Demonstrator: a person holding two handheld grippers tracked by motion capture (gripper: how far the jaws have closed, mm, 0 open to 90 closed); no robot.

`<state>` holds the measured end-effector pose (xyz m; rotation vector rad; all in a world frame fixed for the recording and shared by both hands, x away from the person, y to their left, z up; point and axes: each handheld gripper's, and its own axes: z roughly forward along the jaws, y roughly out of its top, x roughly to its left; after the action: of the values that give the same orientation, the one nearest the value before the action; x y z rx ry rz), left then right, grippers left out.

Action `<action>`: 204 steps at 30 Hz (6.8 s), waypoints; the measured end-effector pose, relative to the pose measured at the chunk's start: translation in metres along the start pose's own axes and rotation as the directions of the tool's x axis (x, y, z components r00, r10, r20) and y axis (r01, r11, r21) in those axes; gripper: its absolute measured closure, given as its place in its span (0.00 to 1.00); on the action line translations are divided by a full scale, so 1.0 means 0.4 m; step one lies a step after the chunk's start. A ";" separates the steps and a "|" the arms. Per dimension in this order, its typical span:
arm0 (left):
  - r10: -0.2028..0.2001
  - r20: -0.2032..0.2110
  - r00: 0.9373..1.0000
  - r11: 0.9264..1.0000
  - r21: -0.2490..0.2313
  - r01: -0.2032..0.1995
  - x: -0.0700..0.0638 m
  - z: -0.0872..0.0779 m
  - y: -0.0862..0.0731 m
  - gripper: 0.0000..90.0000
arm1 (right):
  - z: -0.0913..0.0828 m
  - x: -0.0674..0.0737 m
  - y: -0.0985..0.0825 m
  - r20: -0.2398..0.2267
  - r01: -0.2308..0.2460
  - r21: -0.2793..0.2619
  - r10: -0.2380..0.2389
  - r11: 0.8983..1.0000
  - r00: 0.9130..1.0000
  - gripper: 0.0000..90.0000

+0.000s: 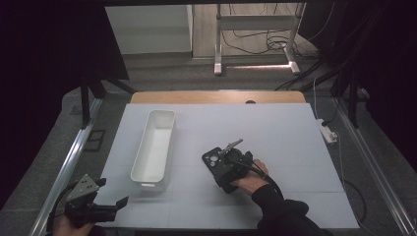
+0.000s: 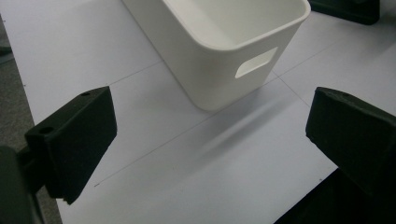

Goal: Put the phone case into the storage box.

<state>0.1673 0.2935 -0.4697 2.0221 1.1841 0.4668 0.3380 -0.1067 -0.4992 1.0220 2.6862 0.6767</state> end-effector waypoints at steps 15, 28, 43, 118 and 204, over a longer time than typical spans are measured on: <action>-0.016 0.013 1.000 1.000 -0.016 0.016 0.006 -0.004 -0.002 0.02 | 0.054 0.006 -0.016 0.028 0.000 0.067 -0.002 0.998 1.000 0.00; -0.053 0.036 0.998 0.998 -0.020 0.053 0.017 -0.006 -0.004 0.02 | 0.039 0.006 -0.011 0.035 -0.014 0.107 0.011 0.994 0.999 0.13; -0.025 0.042 0.999 1.000 -0.013 0.026 0.010 -0.003 -0.002 0.02 | 0.019 0.000 -0.015 0.007 0.029 0.083 -0.030 0.996 1.000 0.16; 0.231 0.311 0.922 0.971 -0.139 -0.197 -0.107 0.124 0.223 0.00 | -0.270 -0.019 -0.174 -0.176 0.038 -0.317 -0.098 0.948 0.980 0.16; 0.466 0.697 0.545 0.885 -0.384 -0.264 -0.208 0.269 0.364 0.08 | -0.261 0.048 -0.138 -0.393 0.166 -0.512 -0.402 0.843 0.827 0.16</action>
<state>0.2785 0.1334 -0.4280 1.9158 0.1354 -0.1125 0.2572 -0.1667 -0.4341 0.3229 2.7504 1.5816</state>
